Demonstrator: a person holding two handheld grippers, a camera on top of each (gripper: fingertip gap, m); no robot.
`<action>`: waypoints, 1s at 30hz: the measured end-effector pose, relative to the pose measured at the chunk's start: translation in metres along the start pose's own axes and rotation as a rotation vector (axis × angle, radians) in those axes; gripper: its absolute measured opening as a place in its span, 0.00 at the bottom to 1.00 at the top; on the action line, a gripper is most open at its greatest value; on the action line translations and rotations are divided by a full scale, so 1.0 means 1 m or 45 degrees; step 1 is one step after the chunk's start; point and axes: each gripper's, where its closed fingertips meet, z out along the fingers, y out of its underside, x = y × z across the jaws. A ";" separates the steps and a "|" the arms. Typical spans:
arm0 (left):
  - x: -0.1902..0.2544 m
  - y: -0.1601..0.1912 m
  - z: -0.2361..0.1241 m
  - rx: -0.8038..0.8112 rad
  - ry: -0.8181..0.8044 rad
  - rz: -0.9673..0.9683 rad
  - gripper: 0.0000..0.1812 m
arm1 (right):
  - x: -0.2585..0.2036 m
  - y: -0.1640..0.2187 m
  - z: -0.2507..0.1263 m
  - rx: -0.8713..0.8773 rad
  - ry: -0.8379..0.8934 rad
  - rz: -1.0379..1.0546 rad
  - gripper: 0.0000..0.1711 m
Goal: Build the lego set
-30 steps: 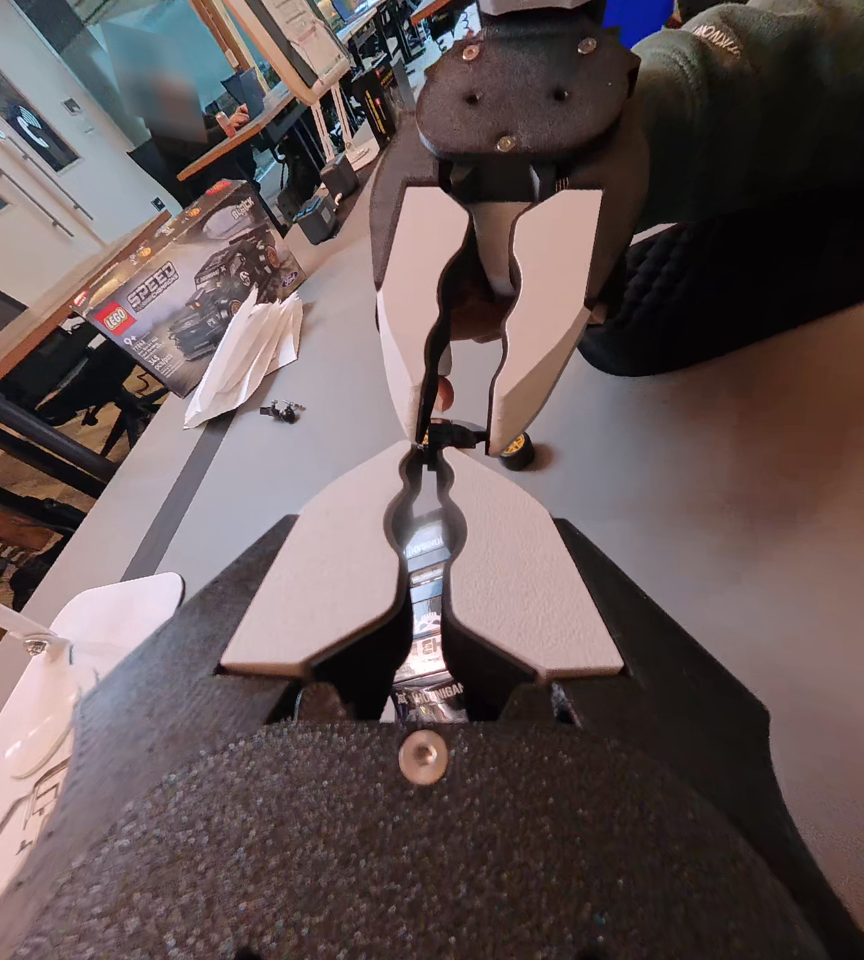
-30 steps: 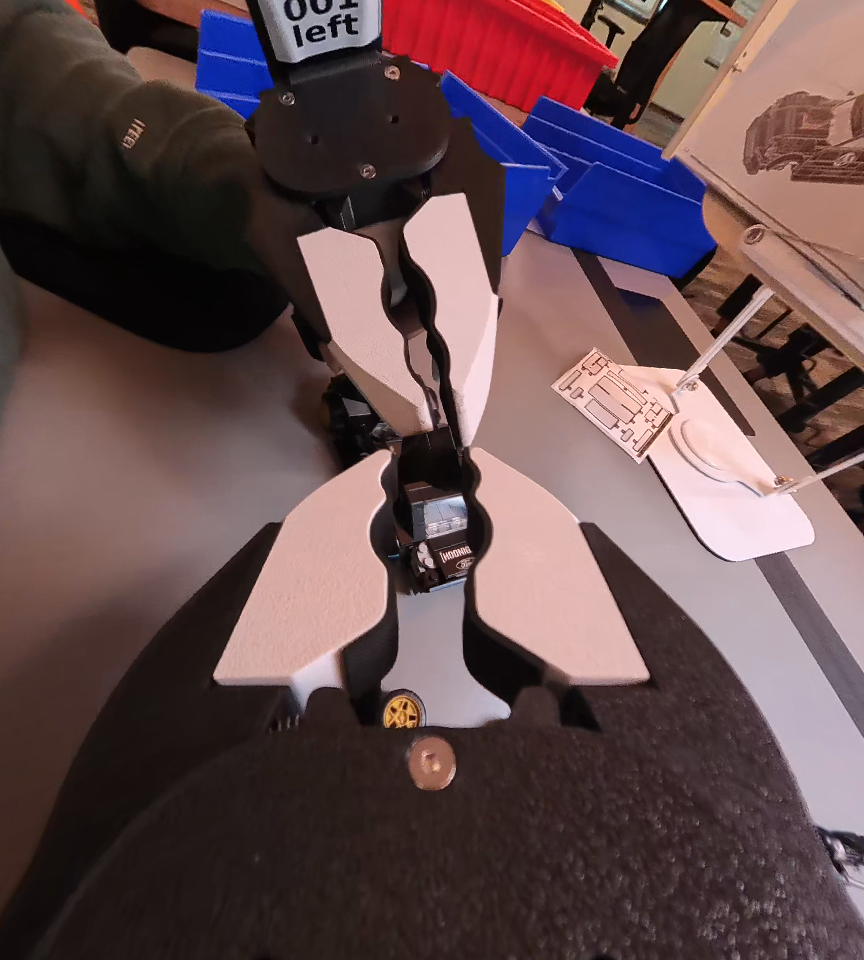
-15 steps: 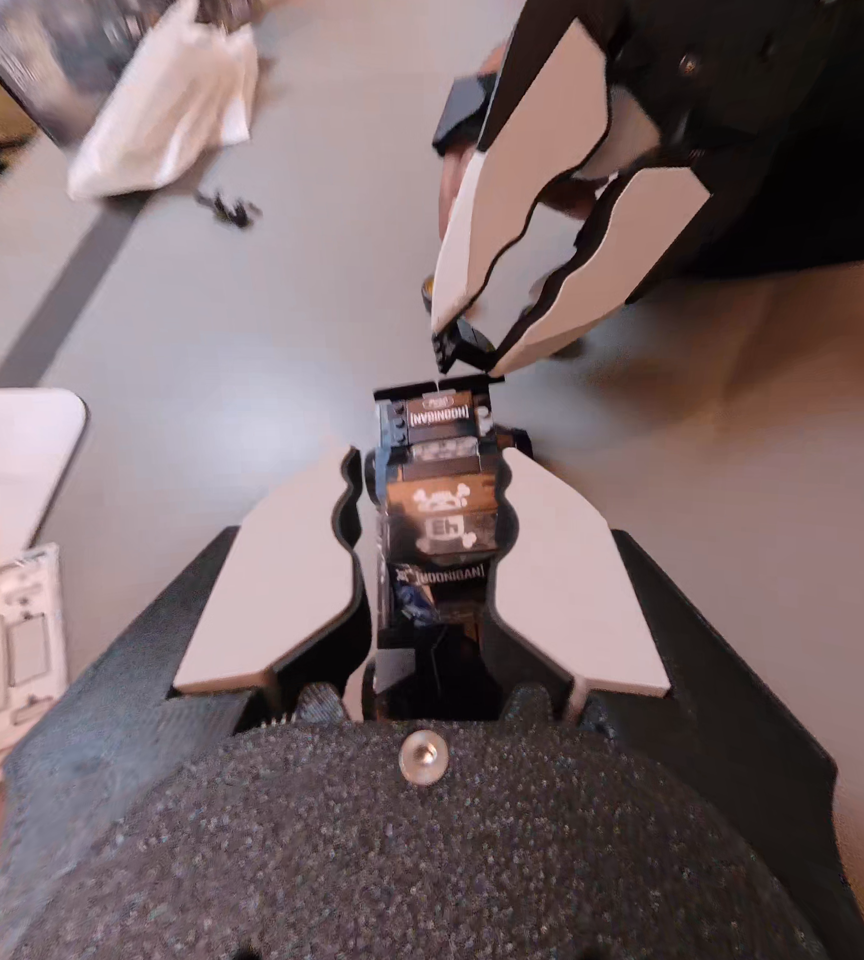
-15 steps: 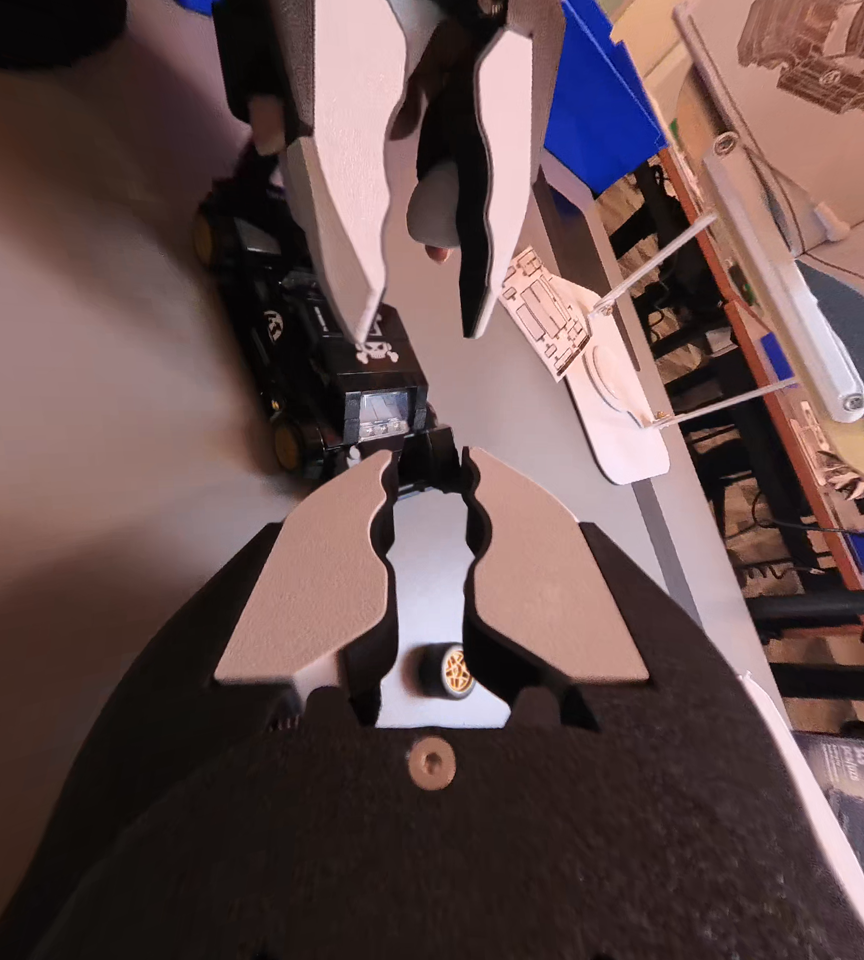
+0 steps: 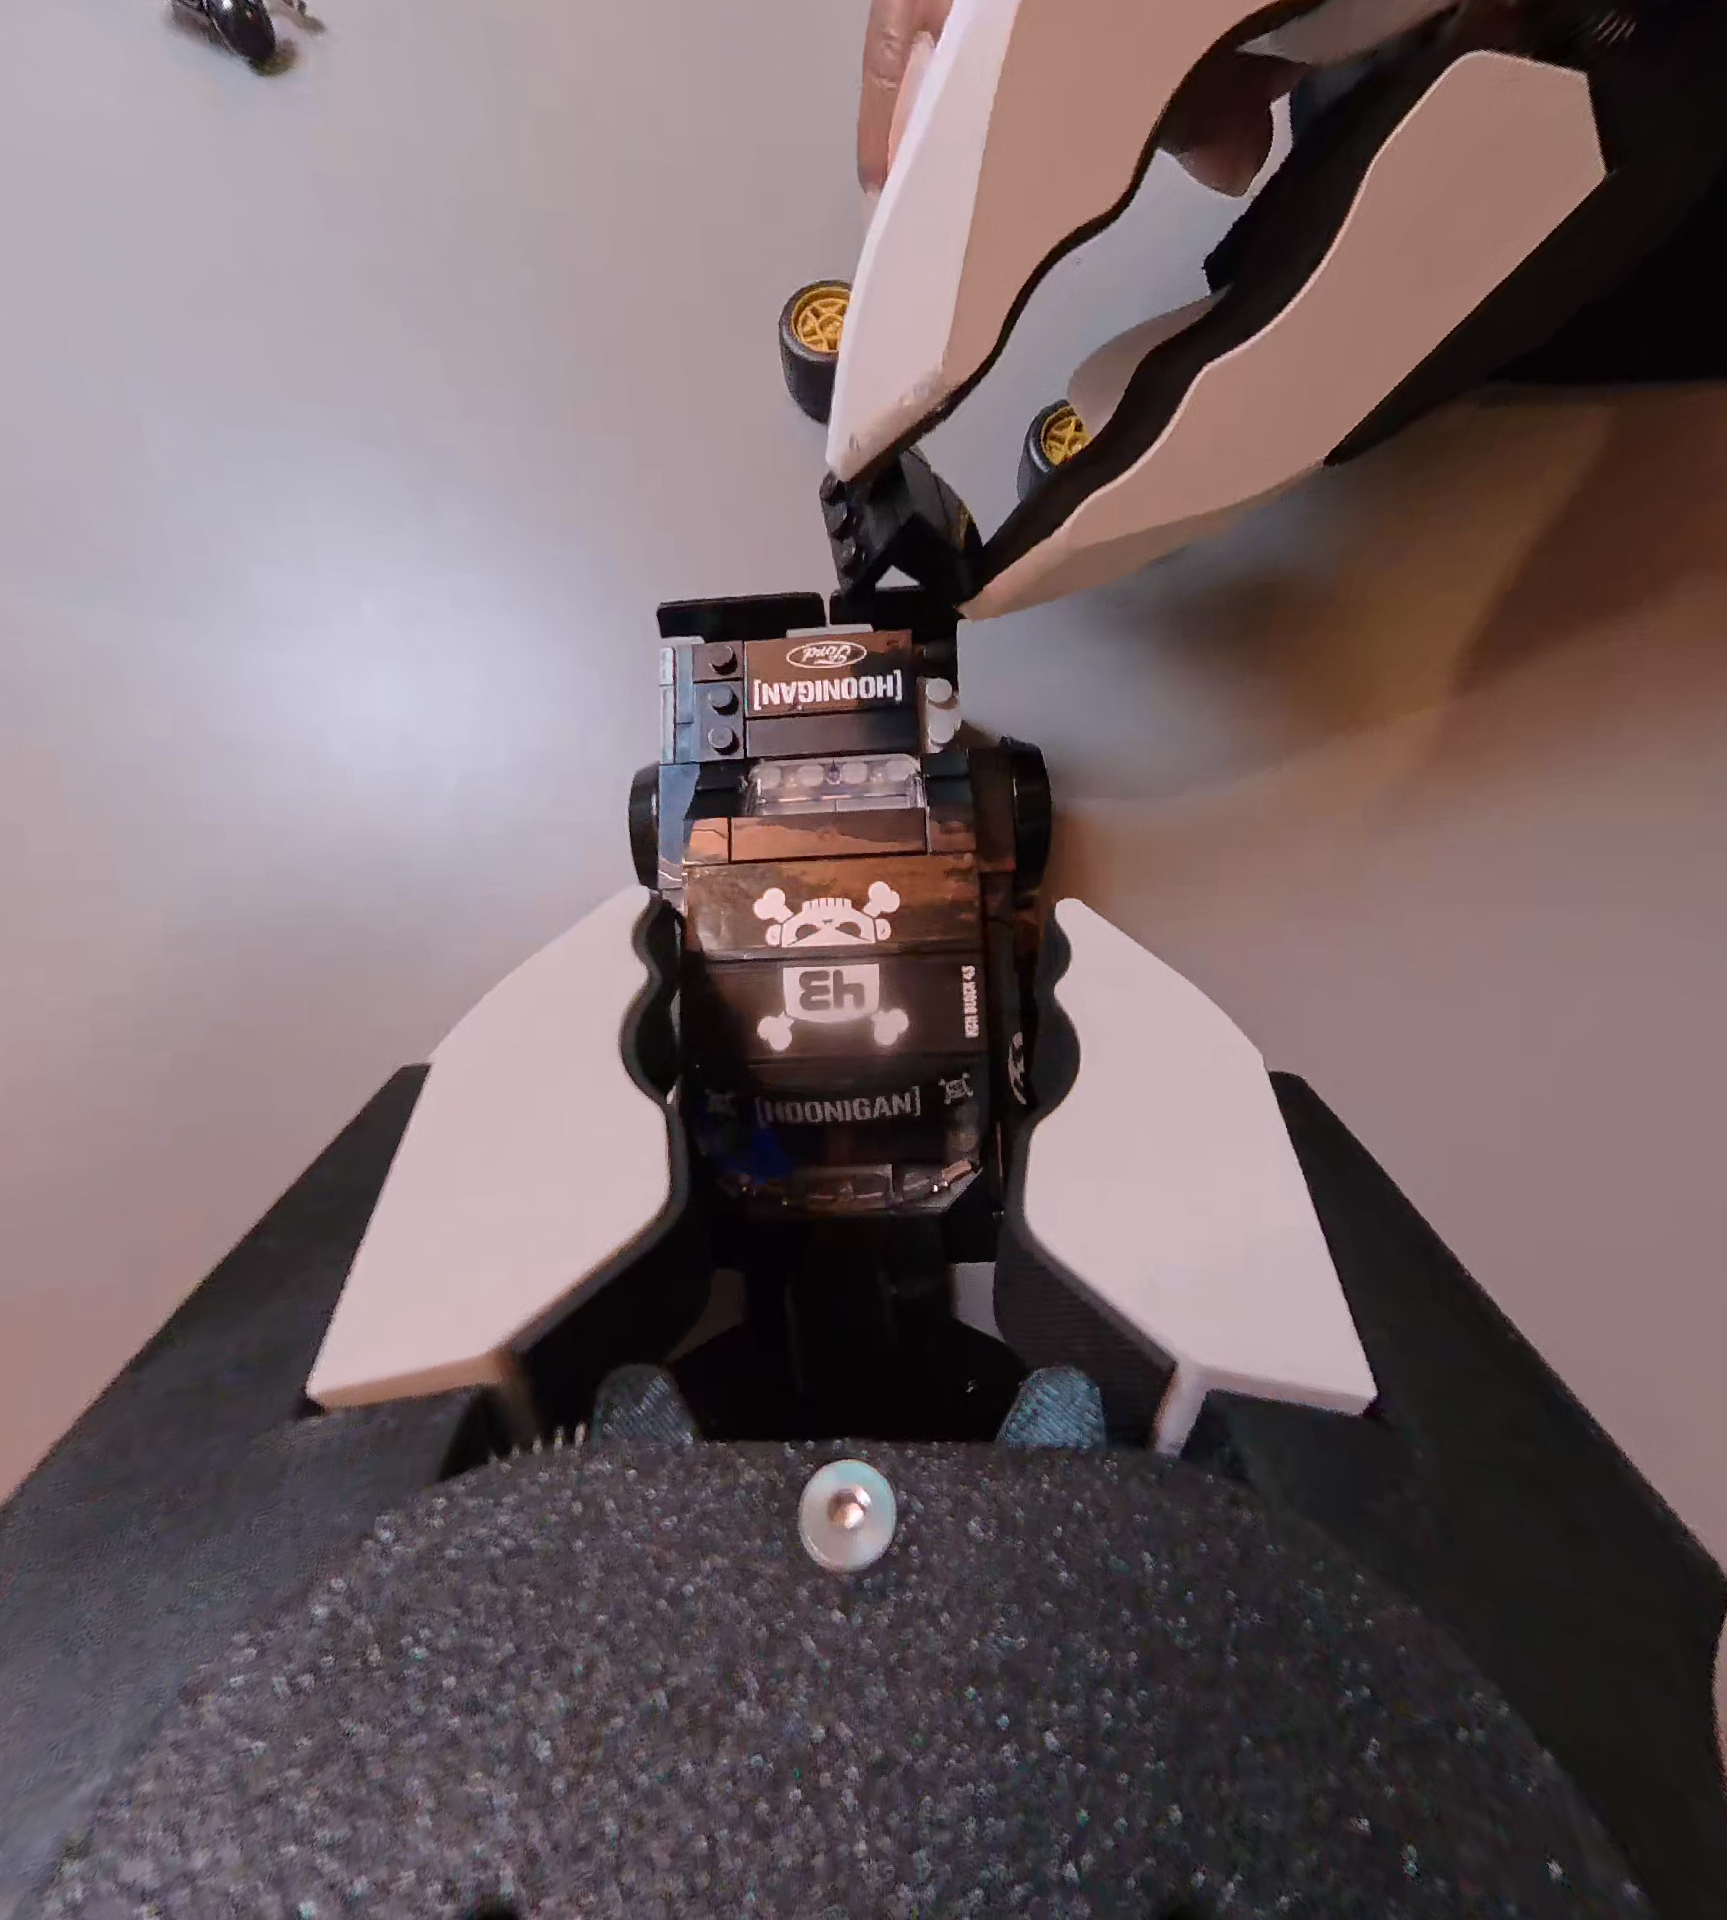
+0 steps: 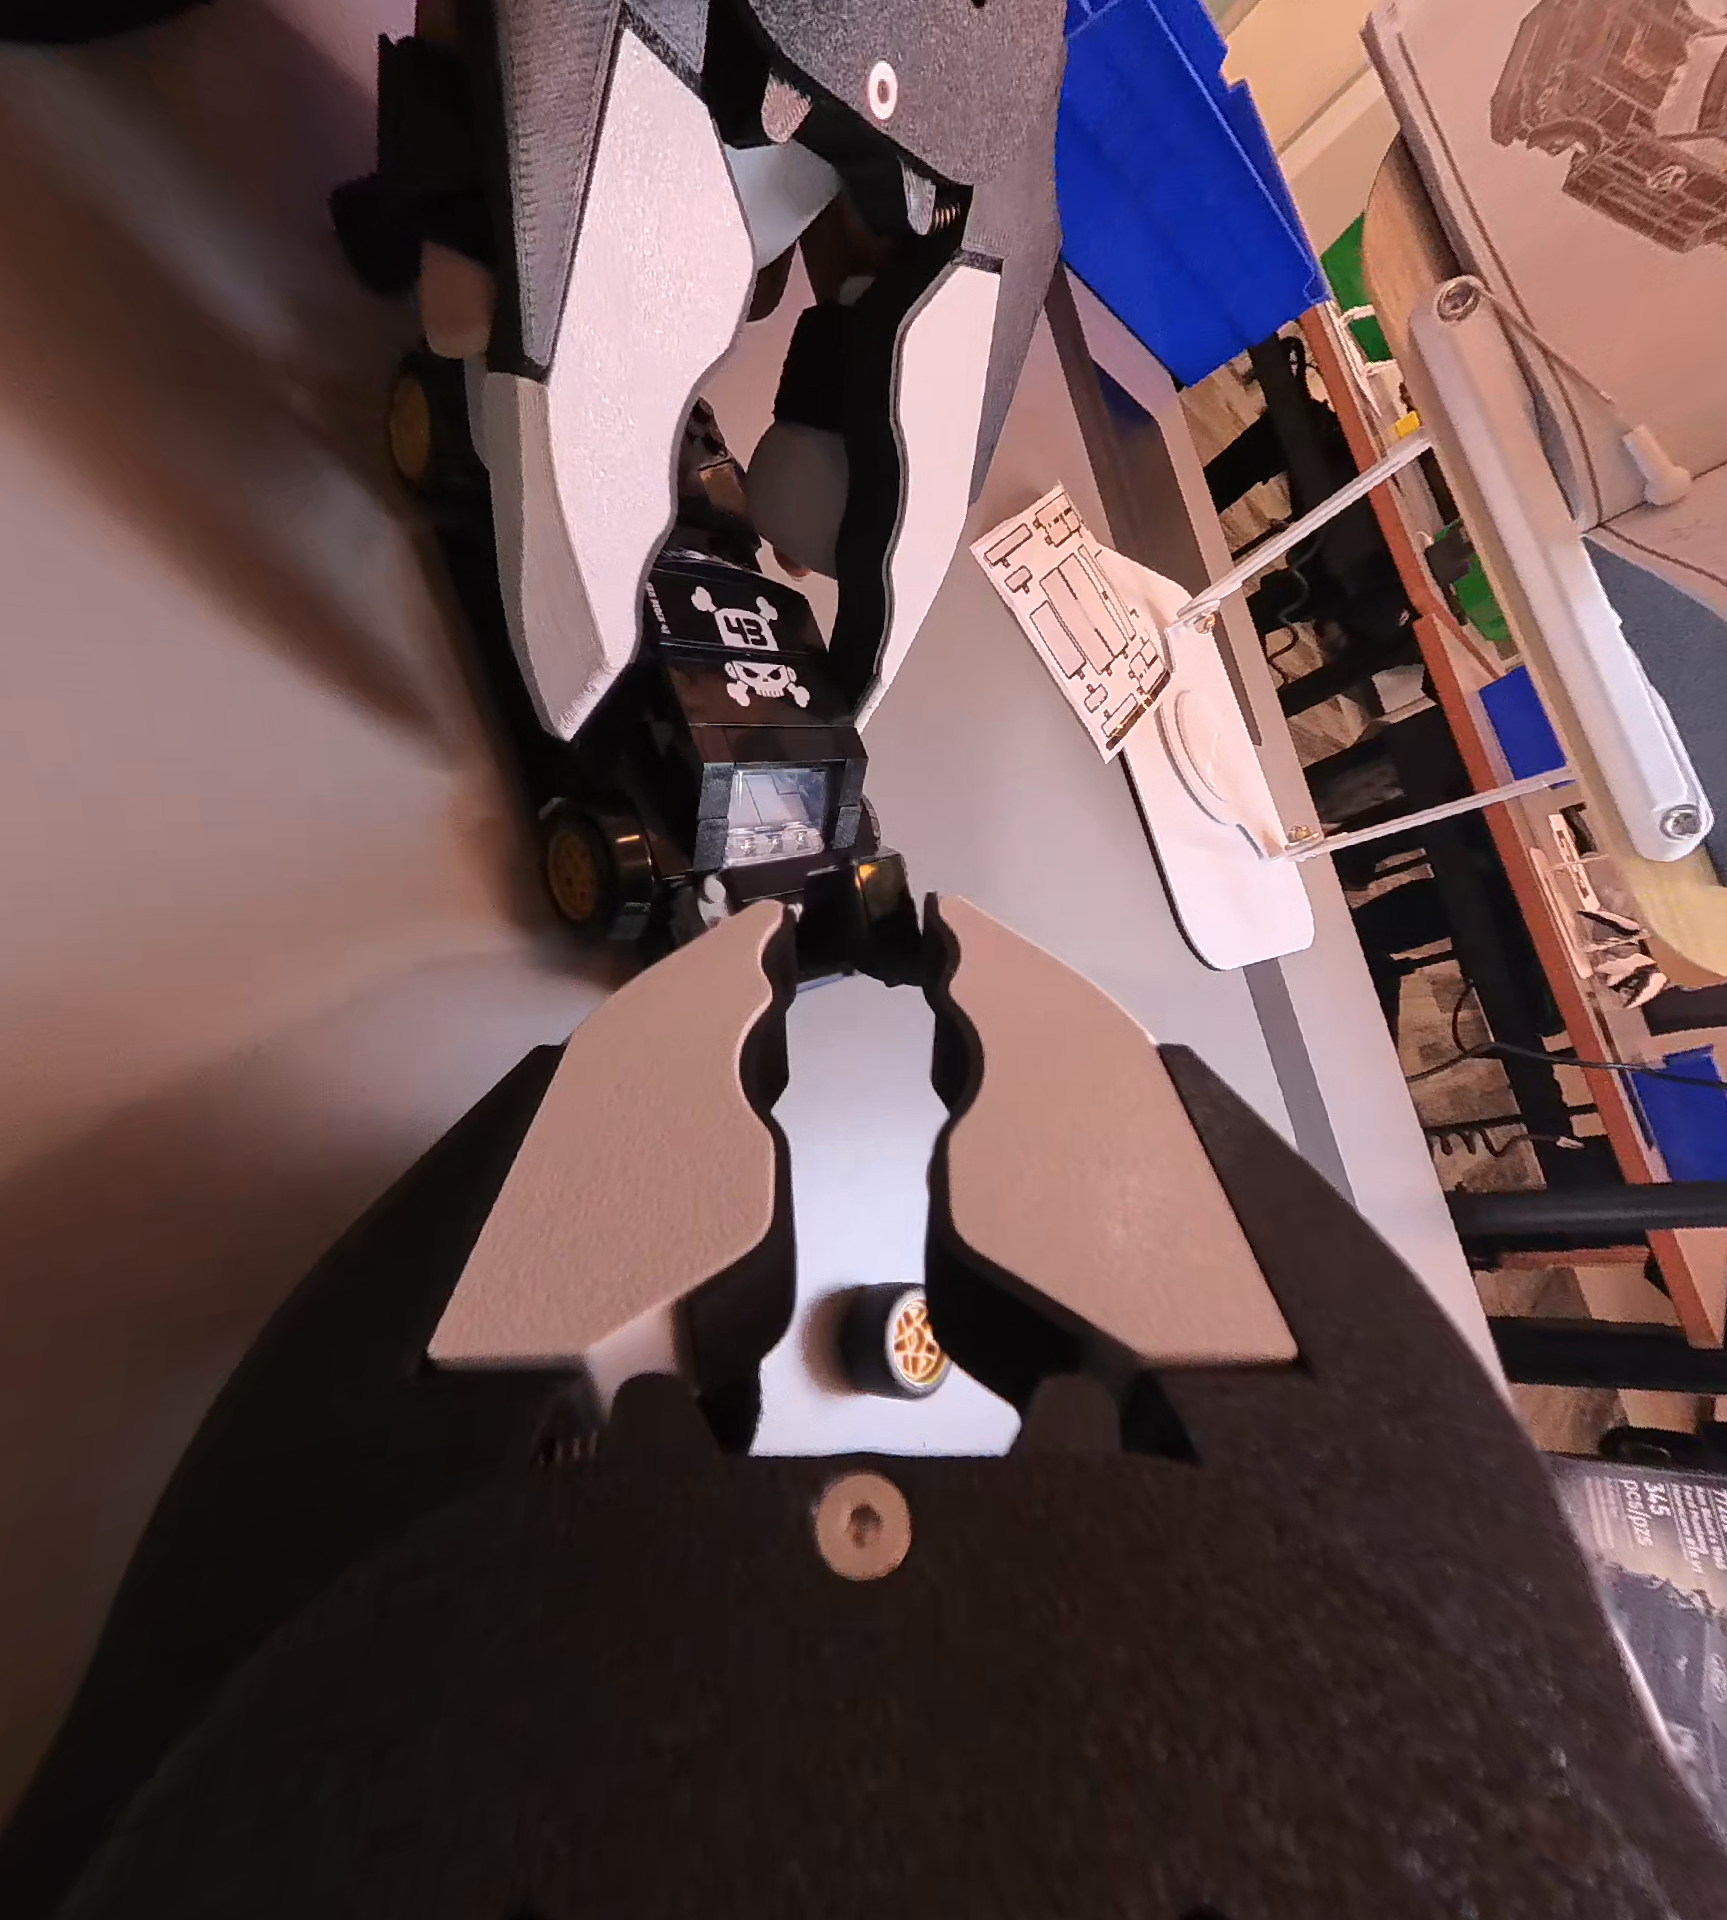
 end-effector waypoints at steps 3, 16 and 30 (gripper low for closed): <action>0.001 0.002 -0.001 -0.009 0.008 0.013 0.36 | -0.001 0.000 0.000 -0.006 0.007 -0.018 0.13; 0.002 0.009 -0.009 -0.017 0.068 0.048 0.33 | 0.000 0.001 0.000 -0.005 0.022 -0.019 0.13; 0.008 0.013 -0.015 -0.047 0.178 0.170 0.33 | 0.003 0.021 0.006 -0.101 0.024 -0.085 0.13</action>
